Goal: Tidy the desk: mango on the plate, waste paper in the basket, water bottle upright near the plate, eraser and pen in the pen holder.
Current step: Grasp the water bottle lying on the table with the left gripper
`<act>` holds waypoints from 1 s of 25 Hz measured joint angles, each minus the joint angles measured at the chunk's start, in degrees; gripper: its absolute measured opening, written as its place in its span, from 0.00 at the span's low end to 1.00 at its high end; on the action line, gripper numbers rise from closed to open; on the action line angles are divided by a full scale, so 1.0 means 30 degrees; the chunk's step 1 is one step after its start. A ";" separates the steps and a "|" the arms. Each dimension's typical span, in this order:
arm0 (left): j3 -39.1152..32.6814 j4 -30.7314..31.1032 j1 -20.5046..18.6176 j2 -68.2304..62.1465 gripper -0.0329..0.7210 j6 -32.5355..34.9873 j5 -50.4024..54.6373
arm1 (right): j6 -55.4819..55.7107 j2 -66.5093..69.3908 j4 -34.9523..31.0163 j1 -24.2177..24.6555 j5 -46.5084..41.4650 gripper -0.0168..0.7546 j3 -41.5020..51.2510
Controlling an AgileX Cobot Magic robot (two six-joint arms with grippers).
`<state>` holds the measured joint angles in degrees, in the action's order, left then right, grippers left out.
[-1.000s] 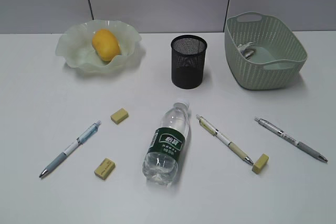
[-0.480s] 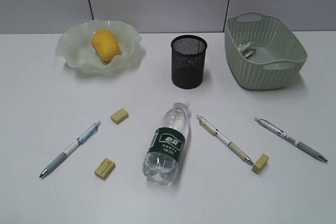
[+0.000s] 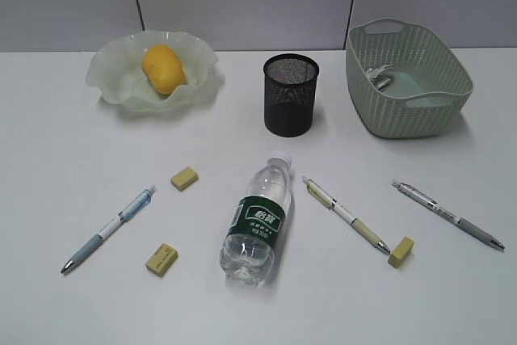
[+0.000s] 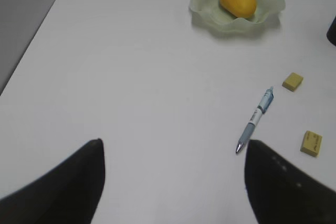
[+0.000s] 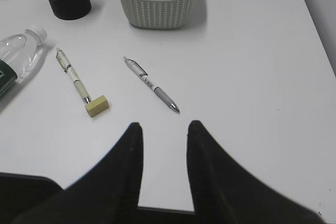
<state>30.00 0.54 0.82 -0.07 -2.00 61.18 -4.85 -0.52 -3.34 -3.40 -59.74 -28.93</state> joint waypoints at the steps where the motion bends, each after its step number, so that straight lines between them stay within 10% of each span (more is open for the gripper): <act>1: 0.0070 -0.0181 0.0000 -0.0376 0.87 0.0000 0.0161 | 0.0000 0.0000 0.0000 0.0000 0.0000 0.34 0.0000; 20: 0.8368 -0.1132 0.0076 -1.8711 0.86 -0.0513 0.2798 | 0.0000 0.0000 0.0000 0.0000 0.0000 0.34 0.0000; 25: 1.0100 -0.0989 0.3074 -2.1377 0.89 -0.2449 0.2833 | 0.0000 0.0000 0.0000 0.0000 0.0000 0.34 0.0000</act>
<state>60.30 -2.42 10.04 -64.20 -9.35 69.68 -4.85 -0.52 -3.34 -3.40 -59.74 -28.93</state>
